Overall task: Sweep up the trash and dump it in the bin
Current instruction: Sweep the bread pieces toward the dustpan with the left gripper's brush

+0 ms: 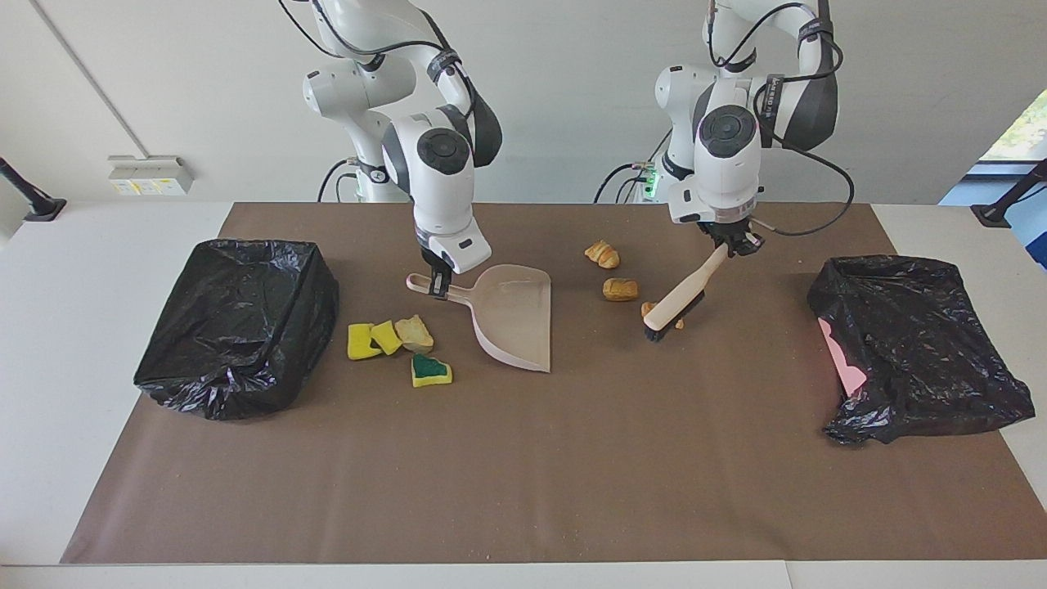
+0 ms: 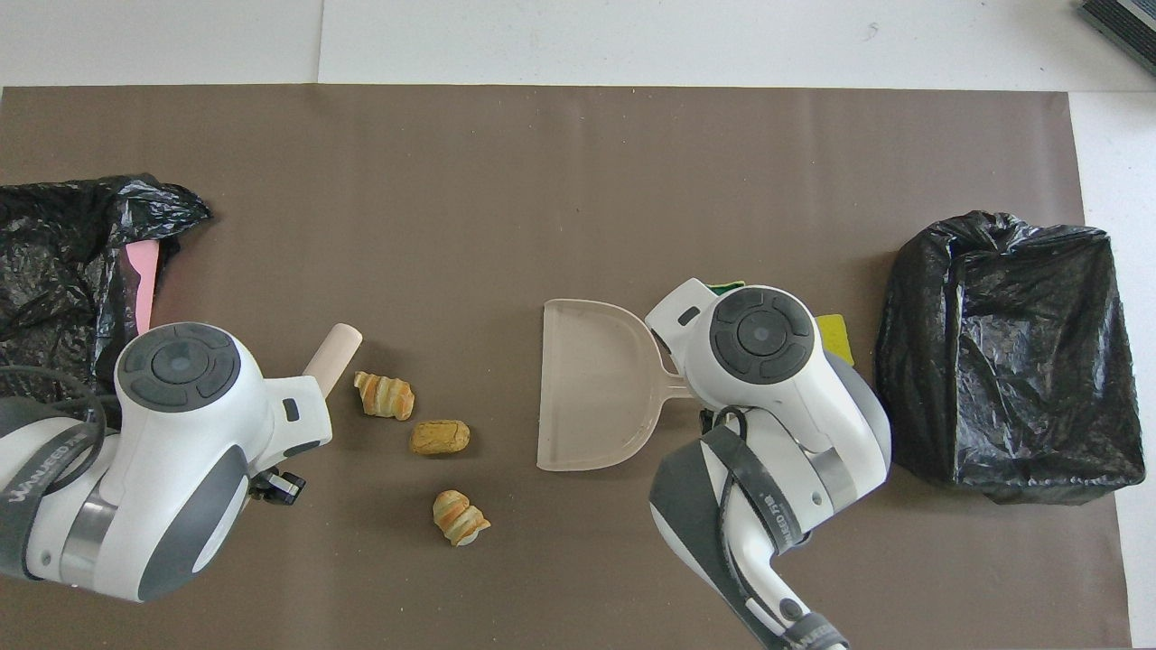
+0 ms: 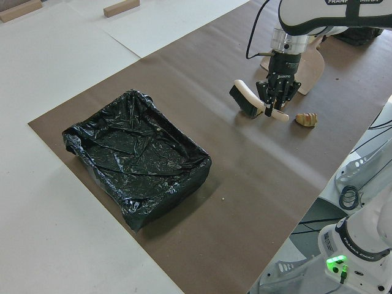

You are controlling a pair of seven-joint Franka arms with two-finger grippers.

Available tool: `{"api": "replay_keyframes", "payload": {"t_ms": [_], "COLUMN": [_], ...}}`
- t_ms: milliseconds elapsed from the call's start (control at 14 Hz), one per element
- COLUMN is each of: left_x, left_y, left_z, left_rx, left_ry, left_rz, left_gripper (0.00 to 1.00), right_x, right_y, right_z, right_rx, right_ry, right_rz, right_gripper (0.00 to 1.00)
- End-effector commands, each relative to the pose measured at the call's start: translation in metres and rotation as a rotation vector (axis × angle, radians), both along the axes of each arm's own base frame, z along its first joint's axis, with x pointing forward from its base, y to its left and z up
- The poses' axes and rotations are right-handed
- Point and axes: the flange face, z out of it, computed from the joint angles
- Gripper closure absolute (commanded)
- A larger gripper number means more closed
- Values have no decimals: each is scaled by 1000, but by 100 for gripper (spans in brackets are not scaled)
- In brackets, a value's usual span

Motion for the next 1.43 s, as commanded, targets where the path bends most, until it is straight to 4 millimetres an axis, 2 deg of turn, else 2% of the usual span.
{"api": "replay_keyframes", "payload": {"t_ms": [0, 72, 215, 430, 573, 860, 1003, 1218, 1361], "left_x": [-22, -27, -50, -74, -82, -95, -94, -78, -78], "left_y": [5, 0, -25, -64, -87, -126, -137, -150, -179], "left_z": [-2, -9, -27, -31, -37, -55, -54, -56, -69], "left_rx": [46, 68, 44, 72, 39, -27, -82, -196, -235], "left_ry": [-95, -109, -68, -84, -83, -89, -64, -72, -69], "left_rz": [246, 345, 513, 631, 737, 950, 1024, 1085, 1055], "left_gripper": [100, 100, 100, 100, 100, 100, 100, 100, 100], "right_x": [-2, -2, -4, -5, -5, -5, -5, -5, -5], "right_y": [0, 1, 12, 11, 13, 14, 14, 13, 13], "right_z": [-6, -11, -18, -19, -26, -27, -27, -27, -27], "right_rx": [-14, -19, -18, -24, -27, -30, -31, -36, -36], "right_ry": [-21, -13, -15, -12, -10, -13, -12, -6, -6], "right_rz": [-7, -6, 13, 12, -8, -11, -13, -15, -15], "right_gripper": [100, 100, 100, 100, 100, 100, 100, 100, 100]}}
